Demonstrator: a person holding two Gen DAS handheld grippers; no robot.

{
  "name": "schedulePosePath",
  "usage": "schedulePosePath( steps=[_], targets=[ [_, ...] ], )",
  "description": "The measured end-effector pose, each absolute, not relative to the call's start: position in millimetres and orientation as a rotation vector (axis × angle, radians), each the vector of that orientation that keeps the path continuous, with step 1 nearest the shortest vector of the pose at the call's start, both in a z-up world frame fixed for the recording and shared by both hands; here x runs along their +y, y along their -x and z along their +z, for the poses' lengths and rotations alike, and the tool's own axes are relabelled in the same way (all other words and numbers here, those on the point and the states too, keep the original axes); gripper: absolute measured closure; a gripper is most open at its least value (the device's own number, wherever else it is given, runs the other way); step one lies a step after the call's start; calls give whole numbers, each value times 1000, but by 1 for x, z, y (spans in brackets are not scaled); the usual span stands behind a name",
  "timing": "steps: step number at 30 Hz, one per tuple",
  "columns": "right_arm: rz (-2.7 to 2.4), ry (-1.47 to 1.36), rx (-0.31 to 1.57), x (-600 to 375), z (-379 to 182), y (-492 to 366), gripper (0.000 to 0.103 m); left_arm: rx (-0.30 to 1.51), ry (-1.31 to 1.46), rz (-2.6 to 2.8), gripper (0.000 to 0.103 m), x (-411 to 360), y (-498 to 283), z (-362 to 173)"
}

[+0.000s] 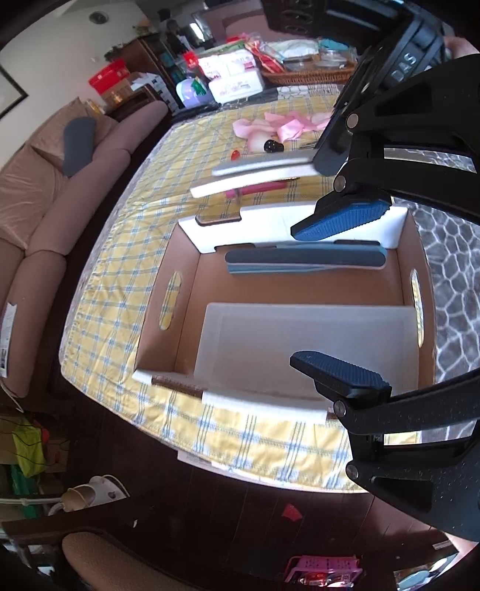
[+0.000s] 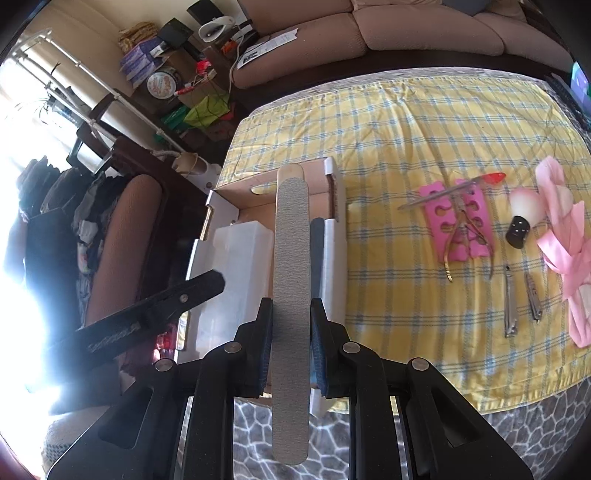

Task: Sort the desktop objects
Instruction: 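Lower the black-blue file into the tray with the left gripper while the right holds the grey file, then lower the grey nail file into the tray and open the right gripper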

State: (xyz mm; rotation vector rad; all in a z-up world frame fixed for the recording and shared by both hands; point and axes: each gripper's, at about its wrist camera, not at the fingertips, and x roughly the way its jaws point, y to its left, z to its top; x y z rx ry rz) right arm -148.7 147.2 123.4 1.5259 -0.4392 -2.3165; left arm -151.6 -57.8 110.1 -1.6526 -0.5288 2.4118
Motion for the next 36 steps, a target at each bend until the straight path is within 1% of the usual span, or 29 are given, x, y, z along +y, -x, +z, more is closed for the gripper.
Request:
schedulePosePath(
  steps=[7, 12, 17, 23, 29, 36],
  targets=[
    [-2312, -1589, -398, 103, 103, 164, 84, -545, 1601, 2398, 44, -83, 146, 117],
    [-2343, -1664, -430, 84, 80, 178, 84, -557, 1587, 2384, 44, -94, 148, 116],
    [-2371, -1714, -423, 77, 64, 183, 84, -585, 1591, 2353, 41, -99, 149, 106],
    [-2382, -1777, -341, 68, 49, 182, 85, -606, 1607, 2327, 41, -103, 152, 95],
    [-2415, -1802, -258, 64, 41, 179, 84, -604, 1599, 2324, 40, -102, 152, 95],
    [-2409, -1831, -251, 65, 31, 171, 84, -595, 1617, 2323, 40, -100, 150, 91]
  ],
)
